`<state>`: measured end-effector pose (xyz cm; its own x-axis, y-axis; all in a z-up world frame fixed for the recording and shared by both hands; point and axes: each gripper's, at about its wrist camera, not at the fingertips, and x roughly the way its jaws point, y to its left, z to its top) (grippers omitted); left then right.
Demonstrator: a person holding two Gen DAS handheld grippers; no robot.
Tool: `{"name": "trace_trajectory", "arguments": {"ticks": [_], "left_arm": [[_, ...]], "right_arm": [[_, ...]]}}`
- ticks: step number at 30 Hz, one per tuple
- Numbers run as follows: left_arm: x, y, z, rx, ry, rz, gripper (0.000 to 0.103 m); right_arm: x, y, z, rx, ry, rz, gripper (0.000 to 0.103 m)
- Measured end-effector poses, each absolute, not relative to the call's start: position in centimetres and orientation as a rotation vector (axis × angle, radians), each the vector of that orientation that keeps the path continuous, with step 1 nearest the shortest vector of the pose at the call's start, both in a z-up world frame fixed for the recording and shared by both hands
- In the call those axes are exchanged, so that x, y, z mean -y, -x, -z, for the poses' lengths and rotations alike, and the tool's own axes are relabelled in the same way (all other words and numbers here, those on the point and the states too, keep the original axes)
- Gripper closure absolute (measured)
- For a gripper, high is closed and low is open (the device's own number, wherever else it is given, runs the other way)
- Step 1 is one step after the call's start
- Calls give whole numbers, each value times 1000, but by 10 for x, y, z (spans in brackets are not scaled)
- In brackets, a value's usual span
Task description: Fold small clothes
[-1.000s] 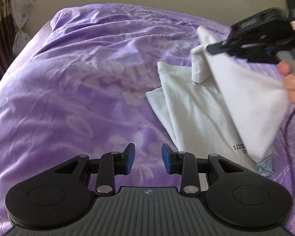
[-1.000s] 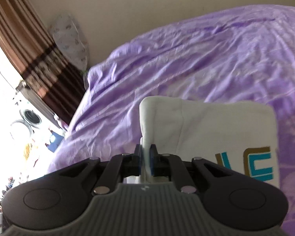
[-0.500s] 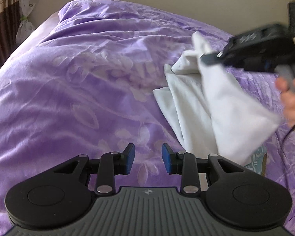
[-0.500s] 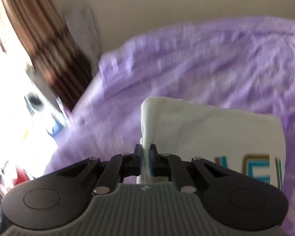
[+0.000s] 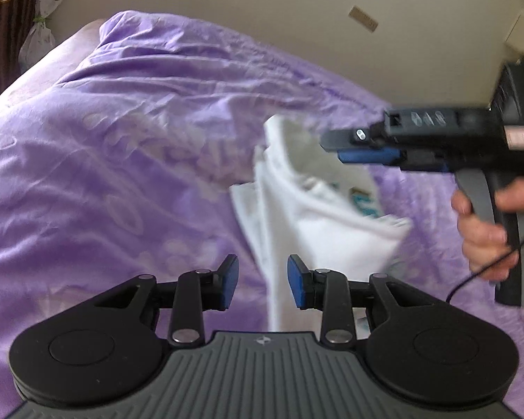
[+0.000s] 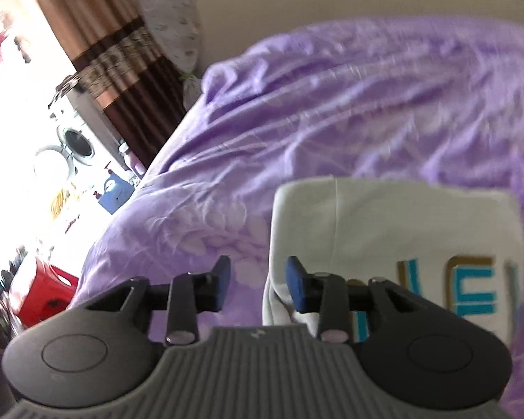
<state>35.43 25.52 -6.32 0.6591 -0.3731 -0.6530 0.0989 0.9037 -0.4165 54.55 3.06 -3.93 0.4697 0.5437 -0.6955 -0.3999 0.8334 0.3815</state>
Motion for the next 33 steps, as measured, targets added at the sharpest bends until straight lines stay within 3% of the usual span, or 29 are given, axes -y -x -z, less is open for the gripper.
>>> {"name": "trace_trajectory", "arguments": {"ticks": [2,4,9,19,20,21,22,24,27,33], "left_arm": [[-252,-350,56,-794,394,286,61],[-248,-348,50,-786,448,299,49],[-222,-352,45,-772,513,324,32],[-128,-389,35,-864,219,237,30],[-123,-394,37,-879,191,205,31],[-117,-399,39,-901,156,177,41],[-115,-403,41,-924,137,157,66],[-116,-410,44,-985,131,116,91],[-129,-400,29,-945,162,126,93],[-159,-393,4,-922,306,144,94]], "right_arm": [[-19,-532,27,-882,-147,-601,68],[-2,-514,18,-850,-109,-588,67],[56,-470,23,-815,-15,-541,60],[124,-419,101,-958,150,-457,56],[126,-417,105,-967,156,-458,55],[126,-414,109,-974,164,-462,54],[125,-411,112,-978,176,-467,54],[118,-404,117,-975,211,-476,53],[104,-394,120,-952,270,-504,44],[74,-392,134,-921,338,-493,46]]}}
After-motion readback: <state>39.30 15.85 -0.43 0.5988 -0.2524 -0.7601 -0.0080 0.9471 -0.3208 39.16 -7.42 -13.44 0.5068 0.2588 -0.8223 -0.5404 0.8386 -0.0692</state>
